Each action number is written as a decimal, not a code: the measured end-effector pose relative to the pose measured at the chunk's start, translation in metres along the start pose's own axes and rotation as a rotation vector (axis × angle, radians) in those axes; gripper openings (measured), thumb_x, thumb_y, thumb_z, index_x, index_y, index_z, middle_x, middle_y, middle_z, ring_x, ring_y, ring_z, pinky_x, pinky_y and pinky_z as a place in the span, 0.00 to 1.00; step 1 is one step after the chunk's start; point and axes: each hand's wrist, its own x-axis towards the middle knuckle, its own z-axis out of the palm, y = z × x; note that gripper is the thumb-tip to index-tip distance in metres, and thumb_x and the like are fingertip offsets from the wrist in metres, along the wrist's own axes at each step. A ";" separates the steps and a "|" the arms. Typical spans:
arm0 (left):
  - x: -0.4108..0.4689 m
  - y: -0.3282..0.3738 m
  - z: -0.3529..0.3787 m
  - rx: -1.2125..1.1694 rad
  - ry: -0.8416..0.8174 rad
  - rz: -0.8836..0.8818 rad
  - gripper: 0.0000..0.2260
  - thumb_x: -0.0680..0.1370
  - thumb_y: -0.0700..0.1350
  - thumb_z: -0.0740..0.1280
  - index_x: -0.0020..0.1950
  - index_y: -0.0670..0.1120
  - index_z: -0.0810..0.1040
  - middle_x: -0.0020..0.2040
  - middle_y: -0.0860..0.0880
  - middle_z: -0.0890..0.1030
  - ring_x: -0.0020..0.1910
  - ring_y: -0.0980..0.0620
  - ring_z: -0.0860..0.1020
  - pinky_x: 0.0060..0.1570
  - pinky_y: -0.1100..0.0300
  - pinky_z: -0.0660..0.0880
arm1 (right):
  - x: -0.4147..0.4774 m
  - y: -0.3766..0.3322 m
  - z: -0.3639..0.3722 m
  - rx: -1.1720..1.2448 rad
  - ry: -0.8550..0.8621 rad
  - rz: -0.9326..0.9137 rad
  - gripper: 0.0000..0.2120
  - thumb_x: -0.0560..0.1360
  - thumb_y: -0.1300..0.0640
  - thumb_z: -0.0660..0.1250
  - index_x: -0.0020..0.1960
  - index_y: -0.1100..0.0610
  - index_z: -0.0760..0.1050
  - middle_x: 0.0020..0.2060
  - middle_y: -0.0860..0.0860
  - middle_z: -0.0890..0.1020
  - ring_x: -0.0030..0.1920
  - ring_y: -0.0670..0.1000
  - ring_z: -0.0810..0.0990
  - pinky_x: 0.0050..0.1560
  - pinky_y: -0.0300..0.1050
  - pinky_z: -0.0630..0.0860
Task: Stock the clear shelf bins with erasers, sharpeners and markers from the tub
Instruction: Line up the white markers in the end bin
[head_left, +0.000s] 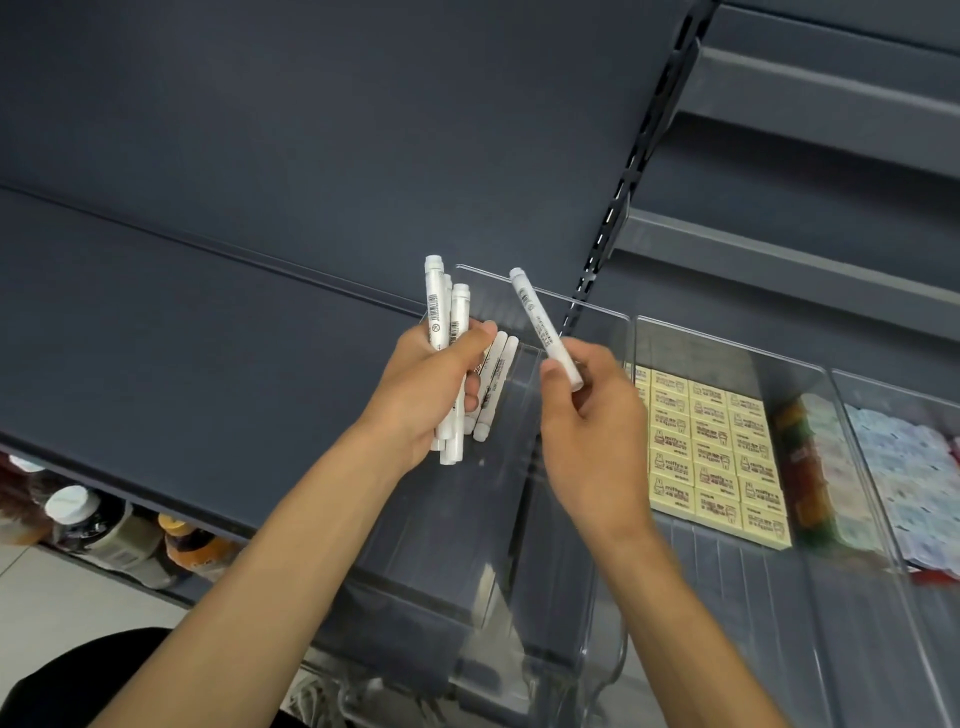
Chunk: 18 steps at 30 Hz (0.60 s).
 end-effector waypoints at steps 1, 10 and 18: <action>0.000 0.000 0.000 -0.001 -0.002 0.000 0.05 0.80 0.45 0.68 0.50 0.44 0.76 0.29 0.54 0.72 0.25 0.56 0.69 0.26 0.64 0.71 | 0.002 0.000 -0.001 -0.008 0.045 -0.017 0.07 0.79 0.54 0.61 0.54 0.50 0.77 0.37 0.50 0.76 0.36 0.50 0.73 0.38 0.46 0.72; 0.006 0.000 0.000 0.002 -0.023 -0.010 0.05 0.80 0.46 0.67 0.50 0.45 0.76 0.32 0.53 0.72 0.27 0.56 0.70 0.27 0.64 0.71 | 0.027 -0.004 0.001 -0.081 0.108 -0.021 0.08 0.79 0.51 0.65 0.46 0.55 0.76 0.39 0.49 0.80 0.38 0.46 0.79 0.41 0.40 0.75; 0.005 -0.006 0.008 0.033 -0.008 0.031 0.09 0.80 0.49 0.67 0.44 0.47 0.73 0.30 0.51 0.72 0.27 0.54 0.70 0.30 0.60 0.71 | 0.064 0.015 0.032 -0.385 -0.118 0.222 0.12 0.78 0.53 0.66 0.55 0.56 0.66 0.46 0.54 0.81 0.46 0.56 0.80 0.44 0.45 0.72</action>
